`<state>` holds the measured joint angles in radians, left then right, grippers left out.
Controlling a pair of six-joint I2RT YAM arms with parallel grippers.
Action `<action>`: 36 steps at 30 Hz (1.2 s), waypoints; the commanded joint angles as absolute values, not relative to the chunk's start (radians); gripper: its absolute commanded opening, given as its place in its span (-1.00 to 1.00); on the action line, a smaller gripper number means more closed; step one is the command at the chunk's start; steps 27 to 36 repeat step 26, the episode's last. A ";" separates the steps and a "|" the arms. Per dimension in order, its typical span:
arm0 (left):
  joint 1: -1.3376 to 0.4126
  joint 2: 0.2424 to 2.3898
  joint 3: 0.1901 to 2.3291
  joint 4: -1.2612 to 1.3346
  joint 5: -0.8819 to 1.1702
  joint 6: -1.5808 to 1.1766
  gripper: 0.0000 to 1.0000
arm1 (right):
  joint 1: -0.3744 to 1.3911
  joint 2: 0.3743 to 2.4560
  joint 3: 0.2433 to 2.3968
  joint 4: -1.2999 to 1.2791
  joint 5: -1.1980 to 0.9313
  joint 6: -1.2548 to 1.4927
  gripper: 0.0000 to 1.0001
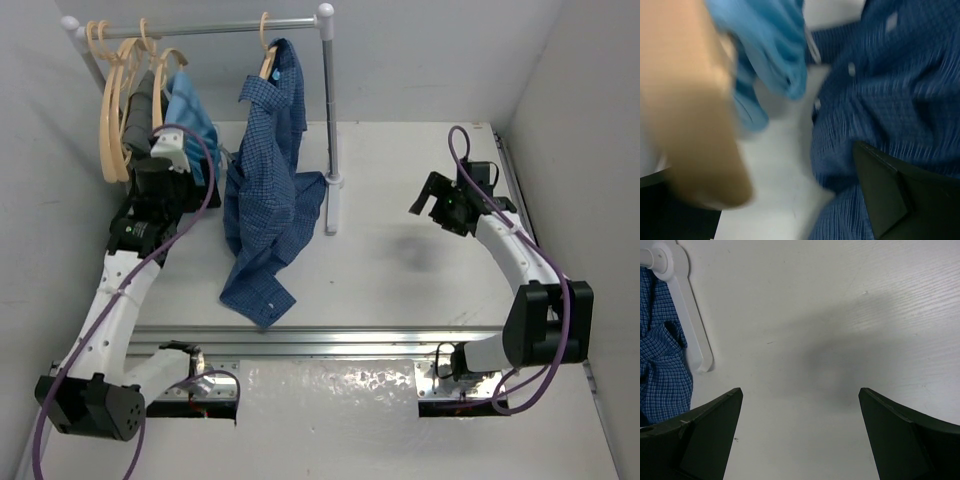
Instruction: Place the shirt on the hanger
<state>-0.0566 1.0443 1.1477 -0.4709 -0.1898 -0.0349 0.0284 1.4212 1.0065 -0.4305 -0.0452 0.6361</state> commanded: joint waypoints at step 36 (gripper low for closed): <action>-0.051 0.785 0.558 -0.181 -0.133 0.198 0.98 | 0.025 1.333 0.882 -0.272 -0.043 0.546 0.98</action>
